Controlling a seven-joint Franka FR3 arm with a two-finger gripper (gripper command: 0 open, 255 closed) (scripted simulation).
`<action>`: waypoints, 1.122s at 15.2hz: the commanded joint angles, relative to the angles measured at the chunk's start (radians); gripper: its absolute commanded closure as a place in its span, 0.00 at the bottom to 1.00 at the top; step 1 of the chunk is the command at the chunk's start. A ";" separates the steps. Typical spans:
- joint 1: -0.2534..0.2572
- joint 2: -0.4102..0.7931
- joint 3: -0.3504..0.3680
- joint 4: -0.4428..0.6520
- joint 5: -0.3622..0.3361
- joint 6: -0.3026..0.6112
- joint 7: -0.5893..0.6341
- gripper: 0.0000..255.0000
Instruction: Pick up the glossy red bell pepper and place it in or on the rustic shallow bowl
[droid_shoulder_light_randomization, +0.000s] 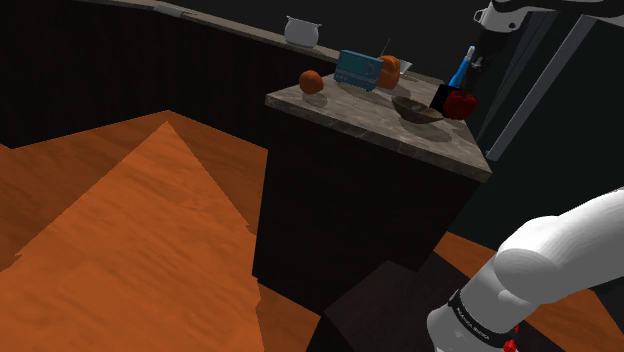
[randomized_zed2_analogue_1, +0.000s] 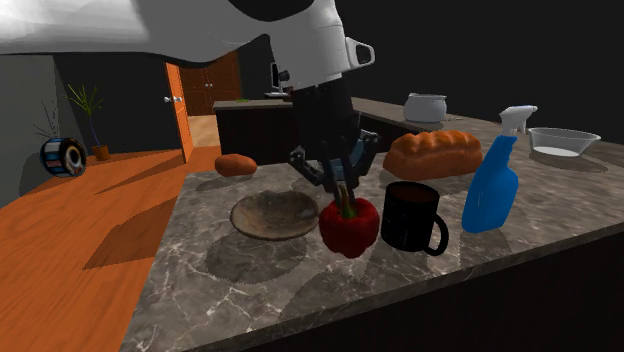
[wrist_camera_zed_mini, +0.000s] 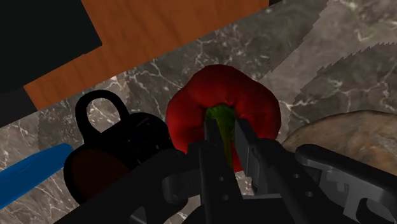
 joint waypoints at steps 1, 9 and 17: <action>0.002 0.009 0.001 0.035 0.004 -0.025 -0.007 1.00; 0.007 0.066 -0.001 0.198 0.022 -0.129 -0.044 1.00; 0.009 0.136 -0.011 0.372 0.042 -0.230 -0.085 1.00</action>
